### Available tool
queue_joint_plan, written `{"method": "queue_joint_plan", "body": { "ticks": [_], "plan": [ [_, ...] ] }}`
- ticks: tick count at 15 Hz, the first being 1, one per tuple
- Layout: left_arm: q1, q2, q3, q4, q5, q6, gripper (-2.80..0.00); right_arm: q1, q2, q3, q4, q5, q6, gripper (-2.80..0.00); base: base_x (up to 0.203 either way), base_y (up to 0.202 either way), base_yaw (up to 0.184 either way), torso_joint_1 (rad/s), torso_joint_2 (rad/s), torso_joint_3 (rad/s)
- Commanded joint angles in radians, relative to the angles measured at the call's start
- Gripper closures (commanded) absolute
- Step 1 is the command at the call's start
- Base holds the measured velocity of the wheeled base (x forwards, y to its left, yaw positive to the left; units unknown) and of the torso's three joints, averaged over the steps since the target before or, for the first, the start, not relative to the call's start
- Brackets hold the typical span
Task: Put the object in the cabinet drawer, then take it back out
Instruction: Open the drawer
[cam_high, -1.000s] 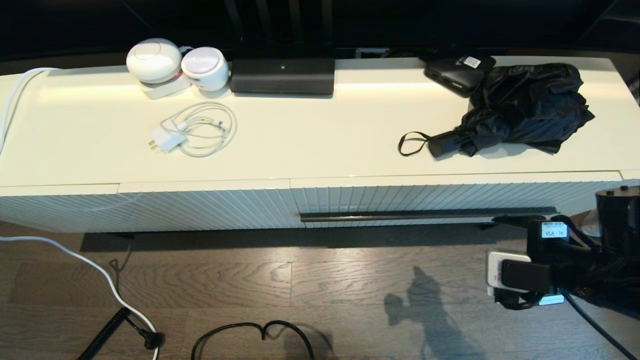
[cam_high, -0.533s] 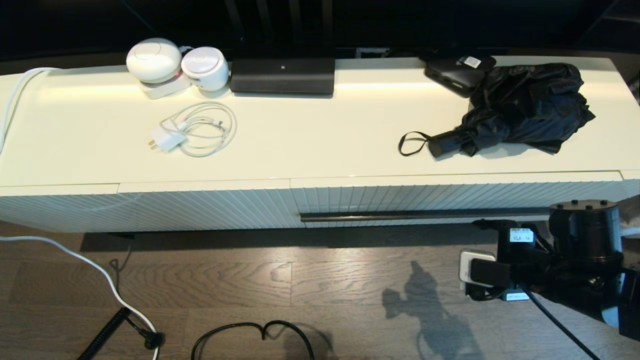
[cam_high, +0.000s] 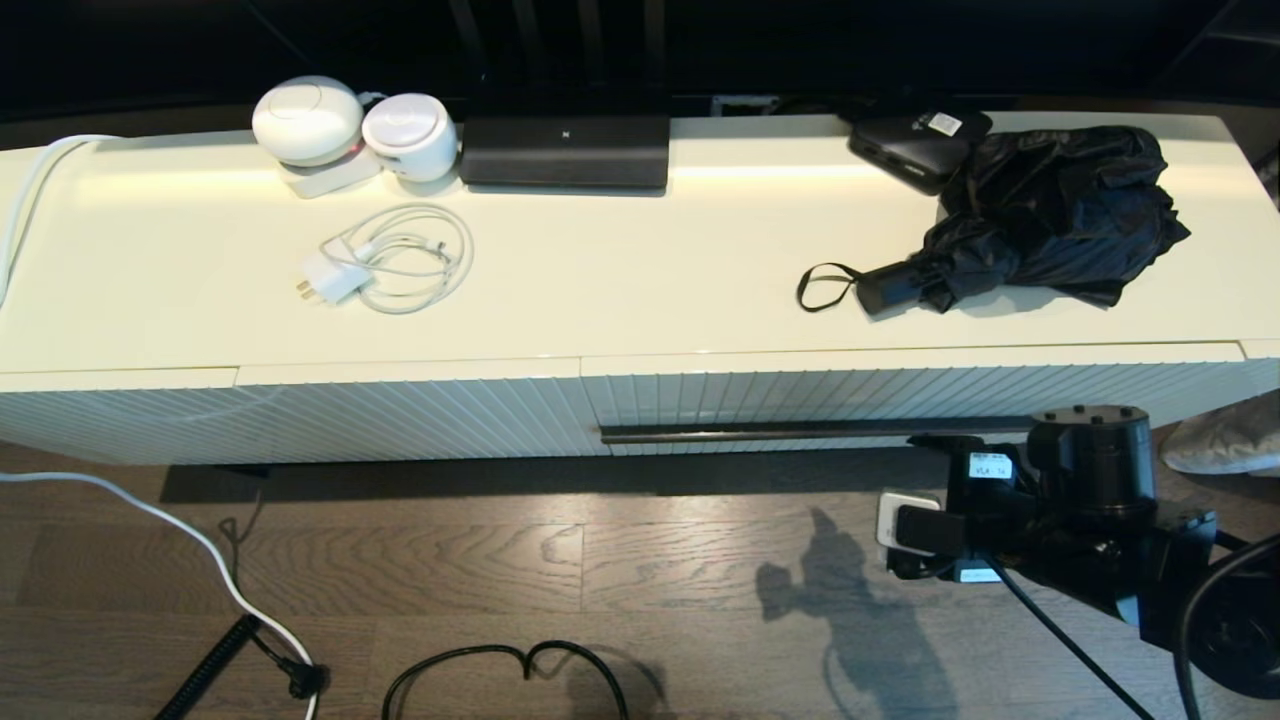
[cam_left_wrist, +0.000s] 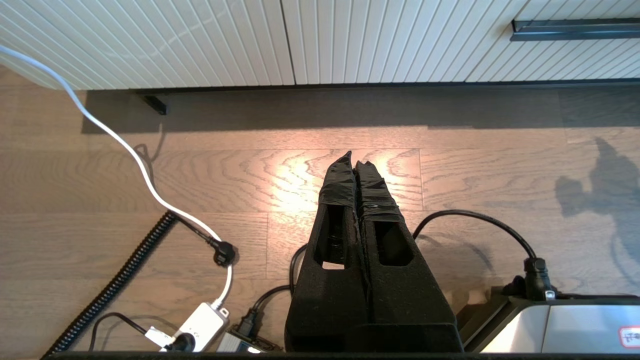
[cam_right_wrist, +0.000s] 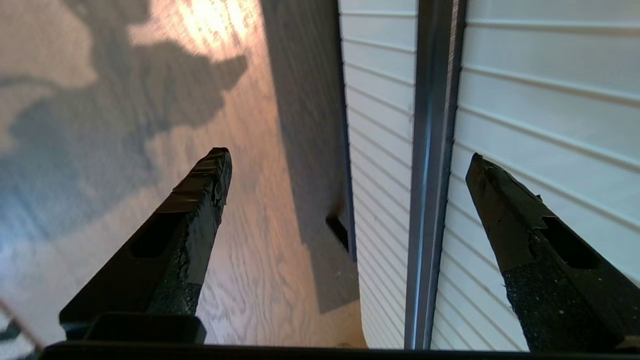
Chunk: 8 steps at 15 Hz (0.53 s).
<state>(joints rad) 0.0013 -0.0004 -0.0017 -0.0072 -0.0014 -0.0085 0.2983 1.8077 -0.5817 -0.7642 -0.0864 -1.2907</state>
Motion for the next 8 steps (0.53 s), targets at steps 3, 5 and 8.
{"method": "queue_joint_plan", "body": {
  "ticks": [3, 5, 8],
  "plan": [
    [0.000, -0.003, 0.000, 0.000, 0.000, 0.001, 0.00, -0.016, 0.111, -0.040, -0.054, 0.023, 0.020, -2.80, 0.000, 0.000, 0.000, 0.000, 0.00, 0.000],
    [0.000, -0.003, 0.000, 0.000, 0.000, -0.001, 0.00, -0.024, 0.128, -0.072, -0.055, 0.023, 0.019, -2.80, 0.000, 0.000, 0.000, 0.000, 0.00, 0.000],
    [0.000, -0.003, 0.000, 0.000, 0.000, -0.001, 0.00, -0.038, 0.152, -0.121, -0.053, 0.022, 0.014, -2.80, 0.000, 0.000, 0.000, 0.000, 0.00, 0.000]
  ]
}}
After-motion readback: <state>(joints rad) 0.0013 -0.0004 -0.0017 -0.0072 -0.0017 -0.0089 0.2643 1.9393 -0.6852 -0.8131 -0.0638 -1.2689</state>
